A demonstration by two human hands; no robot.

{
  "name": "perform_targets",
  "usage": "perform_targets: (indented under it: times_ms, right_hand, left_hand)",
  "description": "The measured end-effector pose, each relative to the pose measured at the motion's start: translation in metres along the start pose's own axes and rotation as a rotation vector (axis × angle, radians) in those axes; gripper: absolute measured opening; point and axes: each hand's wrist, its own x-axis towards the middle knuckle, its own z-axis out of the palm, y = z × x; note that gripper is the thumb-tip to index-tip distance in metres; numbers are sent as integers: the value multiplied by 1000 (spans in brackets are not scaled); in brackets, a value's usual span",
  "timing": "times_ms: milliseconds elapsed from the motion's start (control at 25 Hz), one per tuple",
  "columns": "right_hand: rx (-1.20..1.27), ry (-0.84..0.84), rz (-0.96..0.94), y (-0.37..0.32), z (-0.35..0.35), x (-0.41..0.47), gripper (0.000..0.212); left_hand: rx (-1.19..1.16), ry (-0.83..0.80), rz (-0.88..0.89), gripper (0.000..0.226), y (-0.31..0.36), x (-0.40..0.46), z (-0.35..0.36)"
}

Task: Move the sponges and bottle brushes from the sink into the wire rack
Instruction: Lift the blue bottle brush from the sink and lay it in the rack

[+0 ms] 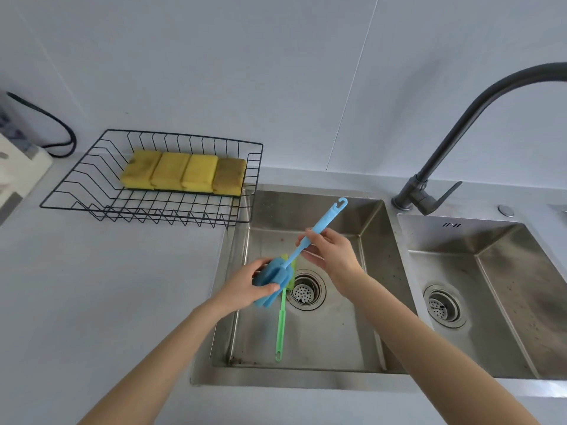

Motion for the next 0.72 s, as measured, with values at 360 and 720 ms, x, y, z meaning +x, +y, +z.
perform_targets:
  times_ms: [360, 720]
  right_hand:
    - [59, 35, -30, -43, -15, 8, 8]
    - [3, -13, -187, -82, -15, 26, 12]
  left_hand:
    - [216, 142, 157, 51, 18, -7, -50]
    - [431, 241, 231, 49, 42, 12, -119]
